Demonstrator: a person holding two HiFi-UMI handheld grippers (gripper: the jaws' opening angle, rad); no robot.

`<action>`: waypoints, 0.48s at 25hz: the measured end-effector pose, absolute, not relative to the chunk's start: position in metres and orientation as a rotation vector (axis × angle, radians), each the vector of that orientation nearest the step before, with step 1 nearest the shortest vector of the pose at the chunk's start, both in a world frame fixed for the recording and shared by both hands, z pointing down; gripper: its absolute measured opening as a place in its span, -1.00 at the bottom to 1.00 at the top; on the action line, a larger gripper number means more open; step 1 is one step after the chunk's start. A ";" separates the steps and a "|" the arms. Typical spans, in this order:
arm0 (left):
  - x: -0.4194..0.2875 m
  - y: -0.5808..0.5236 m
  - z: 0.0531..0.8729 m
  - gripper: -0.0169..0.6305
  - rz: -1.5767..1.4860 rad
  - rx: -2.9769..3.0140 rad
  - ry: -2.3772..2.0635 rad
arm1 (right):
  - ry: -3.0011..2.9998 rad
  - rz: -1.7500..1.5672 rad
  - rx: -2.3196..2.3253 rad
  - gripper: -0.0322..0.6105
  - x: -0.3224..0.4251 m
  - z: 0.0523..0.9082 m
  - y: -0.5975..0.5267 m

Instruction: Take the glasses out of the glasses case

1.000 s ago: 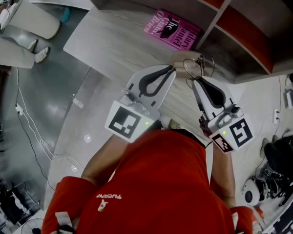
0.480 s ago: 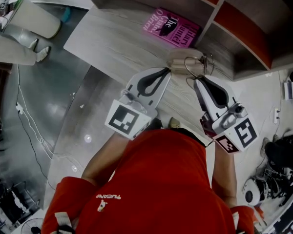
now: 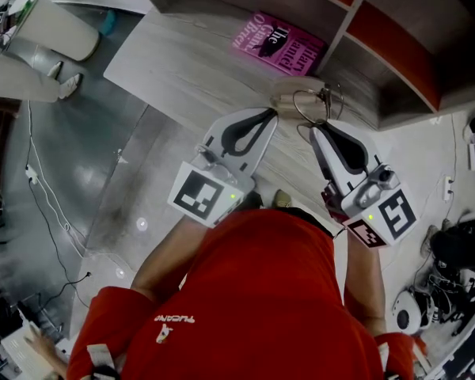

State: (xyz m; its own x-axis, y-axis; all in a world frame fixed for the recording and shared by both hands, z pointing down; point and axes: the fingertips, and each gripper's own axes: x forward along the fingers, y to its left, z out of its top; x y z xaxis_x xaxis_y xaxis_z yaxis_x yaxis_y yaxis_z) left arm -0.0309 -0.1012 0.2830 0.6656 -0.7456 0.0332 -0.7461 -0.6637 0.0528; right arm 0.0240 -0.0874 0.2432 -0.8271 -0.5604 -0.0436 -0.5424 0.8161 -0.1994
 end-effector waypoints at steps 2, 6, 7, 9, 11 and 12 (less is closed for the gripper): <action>-0.031 -0.101 0.281 -0.91 0.008 2.813 -1.258 | 2.898 -0.271 -0.886 -0.82 0.024 0.243 -0.087; -0.030 -0.102 0.278 -0.91 -0.001 2.823 -1.258 | 2.902 -0.276 -0.890 -0.82 0.024 0.246 -0.088; -0.030 -0.103 0.277 -0.91 -0.002 2.824 -1.258 | 2.902 -0.278 -0.891 -0.82 0.024 0.246 -0.088; -0.030 -0.103 0.277 -0.91 -0.002 2.826 -1.258 | 2.900 -0.280 -0.893 -0.82 0.024 0.247 -0.088; -0.030 -0.103 0.276 -0.91 0.001 2.829 -1.258 | 2.900 -0.280 -0.896 -0.82 0.025 0.248 -0.089; -0.030 -0.103 0.276 -0.91 0.001 2.830 -1.258 | 2.899 -0.278 -0.897 -0.82 0.025 0.247 -0.089</action>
State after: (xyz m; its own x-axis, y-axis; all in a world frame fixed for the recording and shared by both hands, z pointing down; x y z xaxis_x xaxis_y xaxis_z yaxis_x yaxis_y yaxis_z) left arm -0.0304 -0.1032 0.2762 0.6701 -0.7421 0.0189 -0.7421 -0.6691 0.0402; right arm 0.0249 -0.0886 0.2473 -0.8228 -0.5672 -0.0359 -0.5500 0.8106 -0.2009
